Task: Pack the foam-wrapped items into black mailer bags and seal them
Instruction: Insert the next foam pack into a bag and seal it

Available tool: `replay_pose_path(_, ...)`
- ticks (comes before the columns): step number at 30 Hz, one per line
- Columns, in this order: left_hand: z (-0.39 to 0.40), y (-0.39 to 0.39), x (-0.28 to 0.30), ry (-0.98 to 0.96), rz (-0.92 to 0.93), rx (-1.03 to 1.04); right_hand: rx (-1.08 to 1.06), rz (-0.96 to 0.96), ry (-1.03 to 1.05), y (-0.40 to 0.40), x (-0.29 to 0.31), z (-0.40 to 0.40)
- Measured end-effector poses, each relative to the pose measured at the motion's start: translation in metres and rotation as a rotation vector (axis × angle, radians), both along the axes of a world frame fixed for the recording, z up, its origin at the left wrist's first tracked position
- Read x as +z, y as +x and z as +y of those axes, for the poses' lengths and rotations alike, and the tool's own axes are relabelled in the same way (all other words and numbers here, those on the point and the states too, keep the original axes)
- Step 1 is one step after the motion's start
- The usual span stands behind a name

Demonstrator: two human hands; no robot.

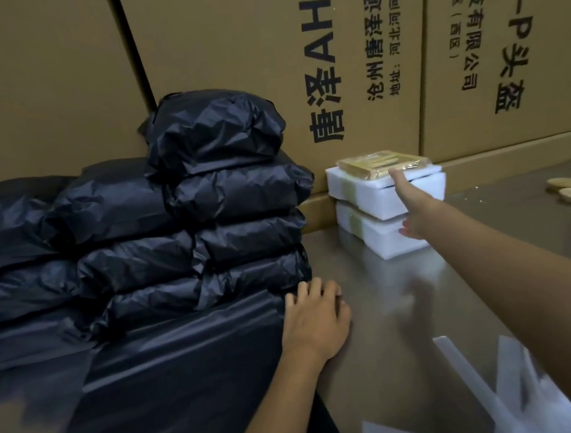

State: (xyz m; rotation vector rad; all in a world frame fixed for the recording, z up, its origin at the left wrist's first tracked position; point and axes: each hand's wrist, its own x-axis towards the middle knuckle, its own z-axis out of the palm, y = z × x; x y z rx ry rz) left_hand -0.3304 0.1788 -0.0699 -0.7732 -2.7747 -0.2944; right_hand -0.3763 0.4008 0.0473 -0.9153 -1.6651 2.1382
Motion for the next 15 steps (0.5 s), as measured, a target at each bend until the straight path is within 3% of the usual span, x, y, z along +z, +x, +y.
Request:
replay_pose_path(7,0.002,-0.001,-0.005,-0.026,0.117,-0.026,-0.059,-0.042,-0.123,-0.012,0.001,0.005)
replay_pose_path(15,0.013,0.012,0.004,-0.089,0.057,0.053,-0.015,0.239,-0.313,0.020,0.005,-0.021)
